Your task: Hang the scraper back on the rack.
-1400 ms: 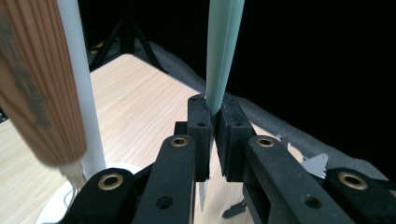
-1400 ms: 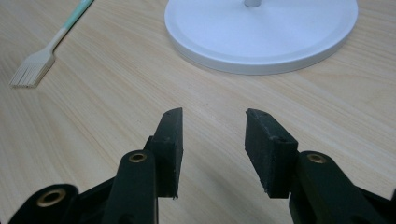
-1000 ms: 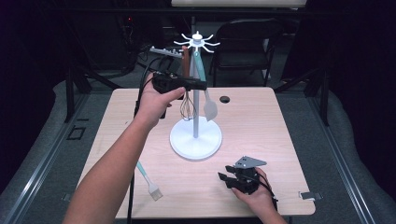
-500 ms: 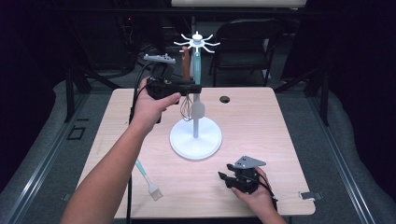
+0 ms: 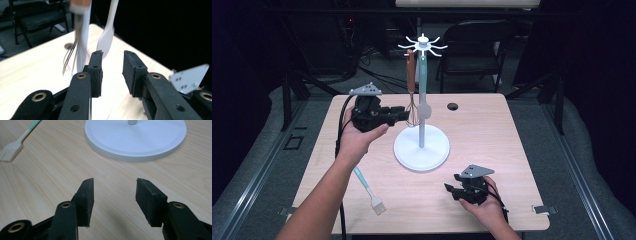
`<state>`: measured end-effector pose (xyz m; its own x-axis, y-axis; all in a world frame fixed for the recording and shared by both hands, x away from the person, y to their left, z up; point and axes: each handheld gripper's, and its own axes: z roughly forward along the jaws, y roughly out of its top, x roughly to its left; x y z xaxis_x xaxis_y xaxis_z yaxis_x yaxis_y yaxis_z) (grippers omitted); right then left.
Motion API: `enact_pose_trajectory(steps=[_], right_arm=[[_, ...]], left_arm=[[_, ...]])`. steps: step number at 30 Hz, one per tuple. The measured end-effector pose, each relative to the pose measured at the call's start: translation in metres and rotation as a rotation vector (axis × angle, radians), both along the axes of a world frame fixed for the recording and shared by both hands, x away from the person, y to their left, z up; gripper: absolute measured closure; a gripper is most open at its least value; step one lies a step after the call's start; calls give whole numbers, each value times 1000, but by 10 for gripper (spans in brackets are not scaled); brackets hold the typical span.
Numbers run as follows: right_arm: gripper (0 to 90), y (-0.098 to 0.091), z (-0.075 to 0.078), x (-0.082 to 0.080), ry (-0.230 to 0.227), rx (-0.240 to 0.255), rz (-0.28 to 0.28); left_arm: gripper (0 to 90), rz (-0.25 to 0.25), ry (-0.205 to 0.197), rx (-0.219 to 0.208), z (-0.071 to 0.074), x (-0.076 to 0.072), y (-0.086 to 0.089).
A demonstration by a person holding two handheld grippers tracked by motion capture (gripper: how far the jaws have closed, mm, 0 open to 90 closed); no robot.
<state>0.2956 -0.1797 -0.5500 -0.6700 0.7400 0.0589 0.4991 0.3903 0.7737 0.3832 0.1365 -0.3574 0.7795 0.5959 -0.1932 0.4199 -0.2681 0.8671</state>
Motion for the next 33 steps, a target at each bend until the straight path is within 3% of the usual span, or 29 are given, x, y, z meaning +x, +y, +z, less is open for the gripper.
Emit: enact_pose_trajectory(steps=[2,11,17,21,23,26,29,33], right_arm=[[519,-1,1,2,3,-15,1],[634,-6,12,9,-27,72,-31],[757,-6,31,13,-77,160,-46],[812,-6,45,18,-98,174,-45],[846,-4,53,21,-114,192,-46],[893,-1,63,25,-133,202,-41],[900,3,77,30,-175,212,-34],[900,9,95,40,-197,226,-23]], left_arm=[[687,23,-7,9,-14,-5,7],[671,108,15,1,-71,-22,37],[653,187,20,-2,-103,-34,54],[636,227,28,-5,-124,-44,65],[629,244,42,-26,-132,-46,70],[606,260,42,-5,-138,-48,74],[589,272,39,-6,-143,-50,78],[571,281,47,-14,-147,-51,83]])
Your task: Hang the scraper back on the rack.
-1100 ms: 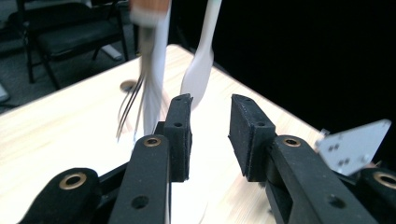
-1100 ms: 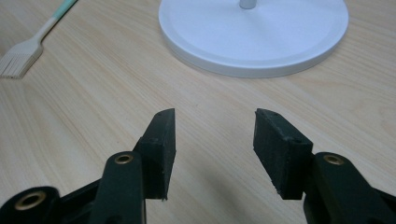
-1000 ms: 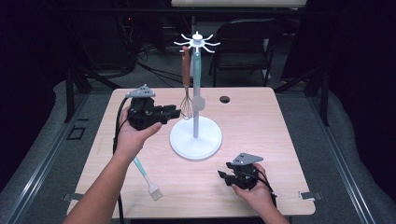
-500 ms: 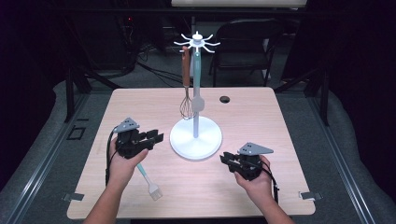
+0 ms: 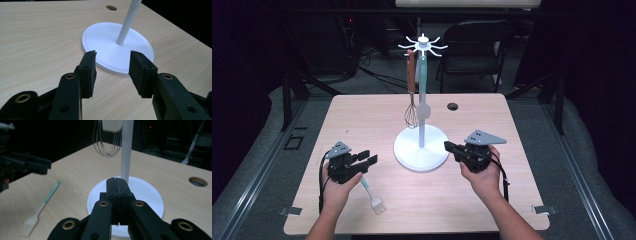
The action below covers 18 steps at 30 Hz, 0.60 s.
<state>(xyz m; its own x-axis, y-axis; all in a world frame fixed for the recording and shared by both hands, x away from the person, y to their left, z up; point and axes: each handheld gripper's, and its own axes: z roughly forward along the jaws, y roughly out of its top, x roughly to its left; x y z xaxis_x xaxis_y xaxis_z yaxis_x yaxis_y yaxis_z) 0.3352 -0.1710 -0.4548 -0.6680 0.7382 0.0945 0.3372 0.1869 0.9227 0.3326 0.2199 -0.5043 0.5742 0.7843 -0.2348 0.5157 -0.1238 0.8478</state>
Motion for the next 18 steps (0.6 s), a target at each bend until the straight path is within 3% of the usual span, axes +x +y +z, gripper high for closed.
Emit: enact_pose_trajectory(steps=[8,18], right_arm=[[900,14,47,18,-83,16,12],[900,24,112,39,-175,28,-15]], left_arm=[[566,-7,3,0,-4,0,-1],[565,-18,5,-9,-3,-2,-2]])
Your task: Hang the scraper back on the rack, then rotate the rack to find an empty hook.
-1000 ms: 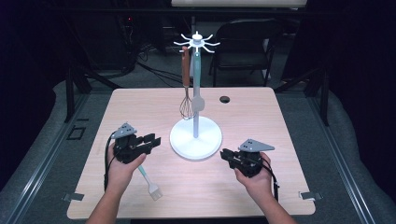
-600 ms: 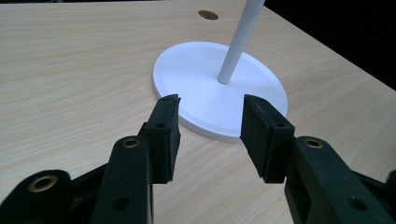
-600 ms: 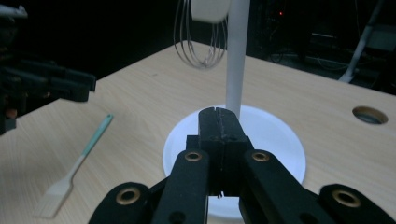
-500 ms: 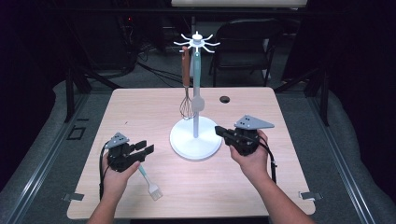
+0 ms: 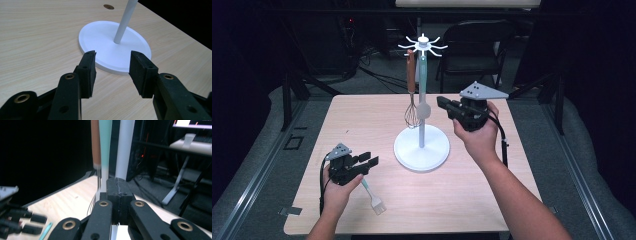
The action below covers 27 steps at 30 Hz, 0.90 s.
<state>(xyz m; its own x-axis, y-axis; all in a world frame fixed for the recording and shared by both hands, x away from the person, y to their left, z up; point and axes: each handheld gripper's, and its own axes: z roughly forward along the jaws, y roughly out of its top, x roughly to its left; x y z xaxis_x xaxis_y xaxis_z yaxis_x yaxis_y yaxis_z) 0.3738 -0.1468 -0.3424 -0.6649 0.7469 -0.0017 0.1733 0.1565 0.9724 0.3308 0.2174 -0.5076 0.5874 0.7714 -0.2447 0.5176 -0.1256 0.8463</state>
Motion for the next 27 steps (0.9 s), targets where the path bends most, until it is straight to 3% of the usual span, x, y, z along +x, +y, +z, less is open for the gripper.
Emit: enact_pose_trajectory(steps=[6,11,19,27], right_arm=[[900,7,35,7,-64,-14,-15],[900,10,53,14,-87,-3,-39],[900,10,73,21,-105,17,-90],[900,3,78,29,-88,37,-130]], left_arm=[[565,4,-1,-4,0,0,2],[565,4,0,-9,-1,0,2],[565,3,-8,-14,1,-1,2],[565,9,-5,-20,1,-1,4]])
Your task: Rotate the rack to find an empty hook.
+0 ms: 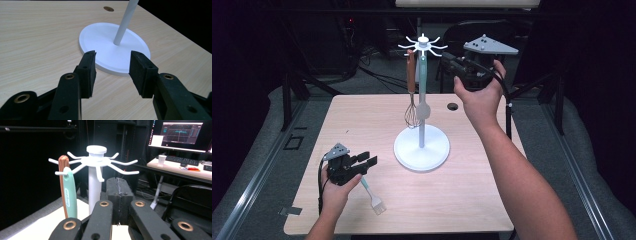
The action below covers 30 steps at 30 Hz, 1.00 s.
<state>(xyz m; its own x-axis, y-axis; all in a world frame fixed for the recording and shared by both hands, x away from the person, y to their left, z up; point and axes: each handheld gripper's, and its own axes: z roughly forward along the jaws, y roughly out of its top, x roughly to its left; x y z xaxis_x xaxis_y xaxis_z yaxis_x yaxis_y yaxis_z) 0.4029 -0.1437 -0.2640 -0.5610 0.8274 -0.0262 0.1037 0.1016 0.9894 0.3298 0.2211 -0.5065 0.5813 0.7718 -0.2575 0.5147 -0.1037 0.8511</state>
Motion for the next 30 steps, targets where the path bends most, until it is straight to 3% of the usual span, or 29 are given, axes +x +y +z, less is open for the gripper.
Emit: enact_pose_trajectory(steps=[7,13,20,24,30], right_arm=[[900,8,2,-7,-18,-1,37],[900,24,5,-15,-43,-33,73],[900,34,4,-17,-57,-46,72],[900,30,-7,-21,-65,-53,52],[882,27,-44,-26,-5,-65,84]], left_arm=[[565,-2,2,3,0,0,0],[565,1,-1,0,0,0,0],[565,4,0,-7,1,0,4],[565,13,1,-13,0,0,5],[565,20,5,-8,-1,1,6]])
